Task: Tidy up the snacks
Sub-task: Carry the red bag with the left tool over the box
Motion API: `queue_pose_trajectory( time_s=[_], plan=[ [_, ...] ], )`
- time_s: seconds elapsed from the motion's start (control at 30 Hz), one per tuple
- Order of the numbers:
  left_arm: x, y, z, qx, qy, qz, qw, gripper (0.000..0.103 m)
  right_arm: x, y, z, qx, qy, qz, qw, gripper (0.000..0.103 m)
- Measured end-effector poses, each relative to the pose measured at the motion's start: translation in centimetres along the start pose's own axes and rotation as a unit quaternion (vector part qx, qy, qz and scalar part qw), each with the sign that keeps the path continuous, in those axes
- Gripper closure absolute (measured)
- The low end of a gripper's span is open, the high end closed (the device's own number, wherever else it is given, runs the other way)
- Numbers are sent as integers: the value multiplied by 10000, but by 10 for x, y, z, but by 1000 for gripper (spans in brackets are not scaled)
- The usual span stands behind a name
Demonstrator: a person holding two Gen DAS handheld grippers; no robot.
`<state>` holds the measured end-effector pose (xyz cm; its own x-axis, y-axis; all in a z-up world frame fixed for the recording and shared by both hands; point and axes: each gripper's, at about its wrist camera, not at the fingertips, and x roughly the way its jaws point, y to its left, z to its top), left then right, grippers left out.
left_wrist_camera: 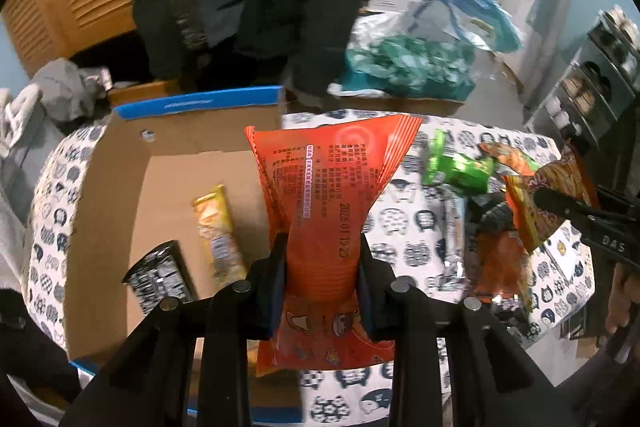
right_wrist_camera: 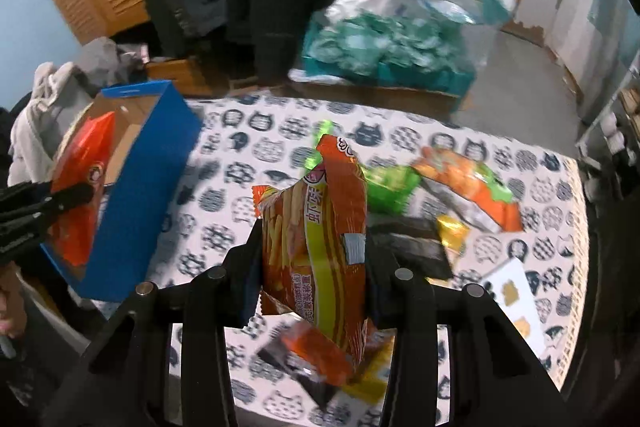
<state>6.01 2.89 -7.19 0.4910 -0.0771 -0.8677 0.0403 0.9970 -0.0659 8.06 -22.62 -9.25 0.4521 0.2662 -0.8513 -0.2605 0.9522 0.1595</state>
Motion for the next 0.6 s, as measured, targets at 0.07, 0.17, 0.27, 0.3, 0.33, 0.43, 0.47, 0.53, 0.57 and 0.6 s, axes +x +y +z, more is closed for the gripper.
queue_pose_trajectory(
  time_s=[0.07,0.17,0.27,0.3,0.33,0.43,0.47,0.53,0.57,0.6],
  plan=[
    [2,14,-2,-119,20,59,9999,73,3,12,6,-97,8,55,9999,62],
    [5,35,-5,-285,63,174,9994,73,6,30,14,-223,5,141,9997,62],
    [8,54,-8,-451,114,270,9986,73,11,47,21,-339,13,222,9992,62],
    [10,60,-9,-498,132,293,9982,73,13,53,24,-384,28,243,9990,62],
    [12,67,-11,-554,162,334,9978,73,15,58,25,-419,37,264,9988,62],
    [22,82,-16,-666,277,467,9963,73,20,73,30,-507,77,337,9981,62],
    [28,88,-18,-730,359,508,9954,73,22,78,31,-533,96,361,9979,62],
    [39,99,-23,-886,526,517,9933,73,25,87,34,-586,117,402,9974,62],
    [44,104,-25,-944,607,495,9924,73,26,91,36,-603,122,420,9972,62],
    [48,106,-27,-984,662,476,9918,73,27,95,37,-625,125,442,9970,62]
  ],
)
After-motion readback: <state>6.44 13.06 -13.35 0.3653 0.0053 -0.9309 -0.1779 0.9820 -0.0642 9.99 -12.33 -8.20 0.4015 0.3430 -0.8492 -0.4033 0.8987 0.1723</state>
